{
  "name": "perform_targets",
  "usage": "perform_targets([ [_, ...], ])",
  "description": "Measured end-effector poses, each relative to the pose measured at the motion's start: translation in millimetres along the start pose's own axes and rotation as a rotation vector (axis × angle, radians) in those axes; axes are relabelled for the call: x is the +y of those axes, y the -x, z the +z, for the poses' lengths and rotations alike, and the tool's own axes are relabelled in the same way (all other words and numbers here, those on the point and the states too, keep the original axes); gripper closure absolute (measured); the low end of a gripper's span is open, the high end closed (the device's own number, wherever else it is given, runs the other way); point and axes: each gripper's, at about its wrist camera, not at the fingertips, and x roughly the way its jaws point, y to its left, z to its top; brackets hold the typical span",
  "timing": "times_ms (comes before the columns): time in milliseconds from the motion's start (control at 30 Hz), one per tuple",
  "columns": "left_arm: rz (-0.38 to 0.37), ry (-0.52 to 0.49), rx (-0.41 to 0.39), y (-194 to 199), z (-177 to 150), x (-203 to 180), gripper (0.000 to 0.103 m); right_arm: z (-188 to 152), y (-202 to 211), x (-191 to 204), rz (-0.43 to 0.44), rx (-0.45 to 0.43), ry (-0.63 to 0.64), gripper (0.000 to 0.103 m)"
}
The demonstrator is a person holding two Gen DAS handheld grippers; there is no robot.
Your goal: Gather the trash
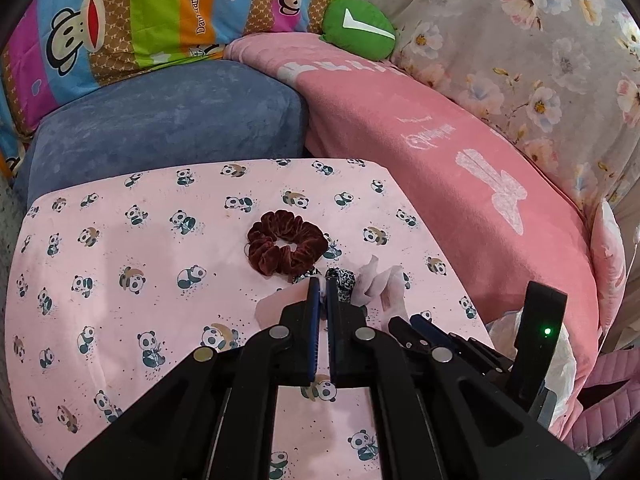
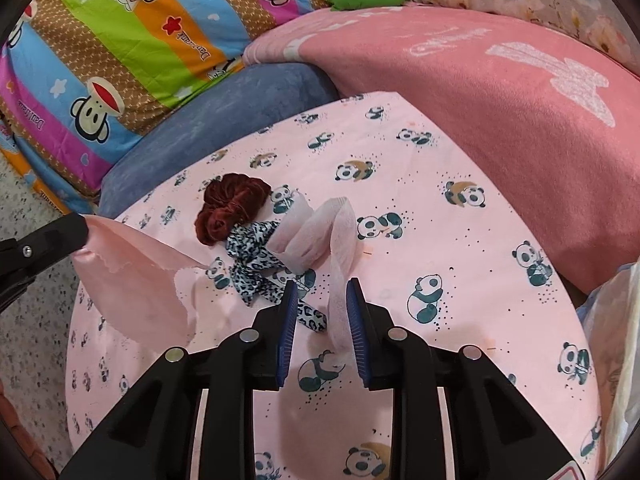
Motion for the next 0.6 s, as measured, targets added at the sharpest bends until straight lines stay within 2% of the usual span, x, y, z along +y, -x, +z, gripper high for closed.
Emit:
perform_targets([
  [133, -0.001, -0.002, 0.005, -2.3, 0.6, -0.6, 0.1, -3.1, -13.0, -3.2, -0.011, 0.024, -0.011, 0.08],
  [200, -0.003, -0.005, 0.004, -1.1, 0.8, -2.9, 0.1, -4.8, -14.4, -4.6, -0.012, 0.029, -0.017, 0.094],
  [433, -0.012, -0.032, -0.018, 11.4, 3.5, -20.9, 0.1, 0.6, 9.9, -8.2, -0.006, -0.054, -0.014, 0.094],
  [600, -0.042, -0.056, -0.052, 29.1, 8.6, -42.1, 0.1, 11.3, 56.4, -13.5, 0.021, -0.156, -0.037, 0.094],
])
